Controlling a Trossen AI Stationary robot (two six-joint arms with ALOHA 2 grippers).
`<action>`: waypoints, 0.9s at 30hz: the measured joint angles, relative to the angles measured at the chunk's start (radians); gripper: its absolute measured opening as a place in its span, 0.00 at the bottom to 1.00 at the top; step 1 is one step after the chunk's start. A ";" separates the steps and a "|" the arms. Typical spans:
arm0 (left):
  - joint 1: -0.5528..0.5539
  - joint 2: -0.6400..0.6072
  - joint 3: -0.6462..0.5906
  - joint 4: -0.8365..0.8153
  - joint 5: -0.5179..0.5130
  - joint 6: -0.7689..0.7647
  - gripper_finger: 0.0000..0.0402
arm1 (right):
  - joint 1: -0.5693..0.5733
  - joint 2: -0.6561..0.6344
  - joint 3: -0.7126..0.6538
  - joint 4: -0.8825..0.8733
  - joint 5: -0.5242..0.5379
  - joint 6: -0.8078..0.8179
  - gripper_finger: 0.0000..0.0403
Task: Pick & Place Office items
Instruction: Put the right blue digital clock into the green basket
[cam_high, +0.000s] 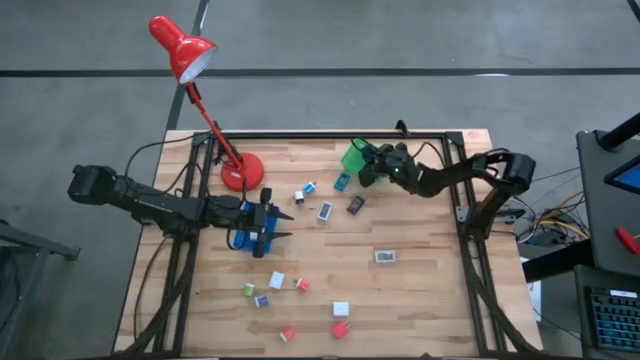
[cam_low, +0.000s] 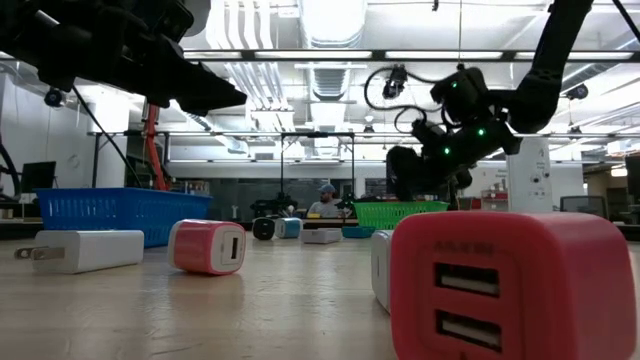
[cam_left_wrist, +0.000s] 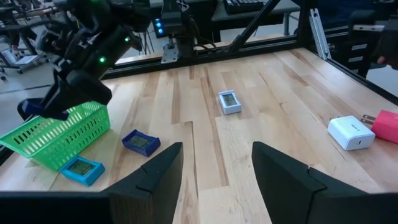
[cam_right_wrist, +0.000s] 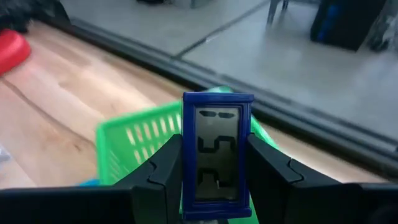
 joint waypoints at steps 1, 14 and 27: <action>0.000 0.000 0.000 0.000 0.000 0.000 0.49 | -0.007 0.000 0.008 -0.030 -0.012 0.005 0.31; 0.000 0.000 0.000 0.000 0.000 -0.003 0.49 | -0.016 0.000 0.190 -0.409 -0.079 -0.004 0.31; 0.000 0.000 0.000 -0.008 0.000 -0.003 0.49 | -0.031 0.000 0.324 -0.699 -0.132 -0.019 0.31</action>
